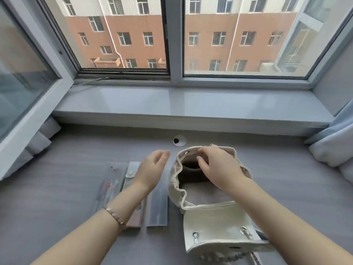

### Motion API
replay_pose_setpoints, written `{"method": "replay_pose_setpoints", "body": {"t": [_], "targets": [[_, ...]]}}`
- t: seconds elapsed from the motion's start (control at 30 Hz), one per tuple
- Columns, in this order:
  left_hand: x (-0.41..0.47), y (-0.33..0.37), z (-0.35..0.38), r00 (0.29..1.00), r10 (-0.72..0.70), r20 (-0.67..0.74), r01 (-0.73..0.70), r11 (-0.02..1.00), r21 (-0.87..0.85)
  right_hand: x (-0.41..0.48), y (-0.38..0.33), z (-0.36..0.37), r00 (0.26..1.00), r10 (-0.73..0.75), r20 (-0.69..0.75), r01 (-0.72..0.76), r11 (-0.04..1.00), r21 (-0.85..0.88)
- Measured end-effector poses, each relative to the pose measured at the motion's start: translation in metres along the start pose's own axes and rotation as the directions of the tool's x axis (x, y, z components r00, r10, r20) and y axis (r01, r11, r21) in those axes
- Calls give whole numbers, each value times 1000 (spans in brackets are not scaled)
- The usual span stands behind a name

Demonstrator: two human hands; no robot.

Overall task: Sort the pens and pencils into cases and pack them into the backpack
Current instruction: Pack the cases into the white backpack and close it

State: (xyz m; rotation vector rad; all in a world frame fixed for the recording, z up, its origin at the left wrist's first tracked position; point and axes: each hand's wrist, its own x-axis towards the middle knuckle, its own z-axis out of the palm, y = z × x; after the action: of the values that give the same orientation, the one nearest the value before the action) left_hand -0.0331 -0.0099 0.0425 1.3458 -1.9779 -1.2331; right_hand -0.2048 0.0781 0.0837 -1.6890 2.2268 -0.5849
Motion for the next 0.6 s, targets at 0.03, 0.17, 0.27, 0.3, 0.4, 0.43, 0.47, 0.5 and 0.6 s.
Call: {"method": "replay_pose_setpoints", "body": {"t": [0.03,0.17,0.27,0.3,0.4,0.43,0.47,0.5,0.6], "targets": [[-5,-23,-10,987,-35,-155,65,979,194,1,-2,5,1000,0,-6,0,1000,4],[-25,-98,-50,830,-412,-375,555,667,497,-3,-3,17,999,-16,29,17,999,-36],[-32,-117,-64,749,-576,-327,656,576,488,-4,-4,19,1000,-10,6,11,999,-45],[-33,-119,-65,758,-568,-321,646,590,484,-4,-4,19,1000,-7,3,7,999,-45],[-34,-110,-68,776,-504,-380,631,598,495,-4,-3,19,1000,-8,17,9,999,-40],[-33,-102,-70,778,-475,-411,628,599,497,-4,-2,20,1000,-6,21,7,1000,-29],[-32,-91,-71,786,-436,-439,616,617,490,-4,-1,20,1000,-6,19,6,1000,-17],[-31,-77,-72,802,-380,-461,585,654,479,-4,0,20,1000,-3,17,3,1000,4],[-29,-17,-68,876,-160,-455,374,821,432,-3,-2,18,999,34,17,-36,988,153]]}}
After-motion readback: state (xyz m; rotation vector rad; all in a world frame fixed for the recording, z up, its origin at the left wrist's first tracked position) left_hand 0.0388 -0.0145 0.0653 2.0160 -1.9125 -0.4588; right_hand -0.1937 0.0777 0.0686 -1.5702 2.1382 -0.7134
